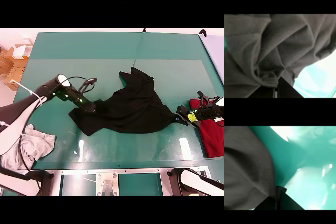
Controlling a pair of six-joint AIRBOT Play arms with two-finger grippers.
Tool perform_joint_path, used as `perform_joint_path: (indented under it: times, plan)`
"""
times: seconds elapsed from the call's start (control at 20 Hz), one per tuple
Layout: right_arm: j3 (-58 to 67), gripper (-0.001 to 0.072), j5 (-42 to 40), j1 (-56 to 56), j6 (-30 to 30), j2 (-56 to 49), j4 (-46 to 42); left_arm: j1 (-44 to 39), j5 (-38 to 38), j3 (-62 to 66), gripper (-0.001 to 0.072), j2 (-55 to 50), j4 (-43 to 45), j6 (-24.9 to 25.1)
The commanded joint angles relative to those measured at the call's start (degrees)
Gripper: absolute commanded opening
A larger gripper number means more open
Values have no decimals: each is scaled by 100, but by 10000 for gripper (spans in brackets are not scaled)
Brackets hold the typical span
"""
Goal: Fold the shirts.
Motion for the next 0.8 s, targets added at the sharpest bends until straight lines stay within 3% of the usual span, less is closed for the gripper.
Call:
perform_joint_path:
  times: [0.0,0.2,0.4,0.6,0.75]
  plan:
    - [535,15,789,-4,-654,20,1318,286,-826,960,20,321,319,-442]
    - [2664,15,1840,-57,-1045,170,3853,1012,-1781,2830,20,1252,59,-820]
    - [5346,17,1878,-501,-1005,195,6041,1875,-1550,4236,20,2153,-1040,-1158]
    - [7405,17,1377,-1554,-809,299,7259,2822,-1427,4732,20,2865,-2710,-1283]
    - [7619,17,787,-2618,-780,750,7571,3438,-688,4732,20,3281,-3939,-1582]
